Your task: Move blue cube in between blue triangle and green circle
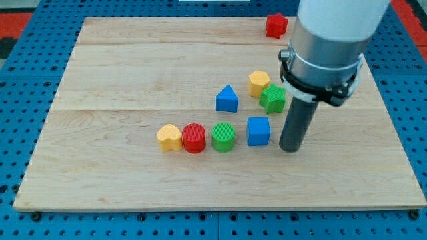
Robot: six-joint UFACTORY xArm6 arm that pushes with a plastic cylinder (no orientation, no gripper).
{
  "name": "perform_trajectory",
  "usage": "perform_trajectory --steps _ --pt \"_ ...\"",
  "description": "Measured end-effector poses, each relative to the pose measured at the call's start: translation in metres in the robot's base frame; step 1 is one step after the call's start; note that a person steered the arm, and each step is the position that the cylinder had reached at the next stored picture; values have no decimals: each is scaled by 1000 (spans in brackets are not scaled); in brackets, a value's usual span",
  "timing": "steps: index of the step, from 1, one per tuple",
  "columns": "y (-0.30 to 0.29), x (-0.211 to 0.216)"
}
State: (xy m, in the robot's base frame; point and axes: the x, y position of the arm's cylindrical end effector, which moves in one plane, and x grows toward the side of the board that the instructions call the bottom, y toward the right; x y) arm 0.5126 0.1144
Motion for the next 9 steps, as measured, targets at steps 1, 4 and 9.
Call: perform_trajectory --steps 1,4,9 --pt "-22 -28" --pt "-55 -78" --pt "-42 -7"
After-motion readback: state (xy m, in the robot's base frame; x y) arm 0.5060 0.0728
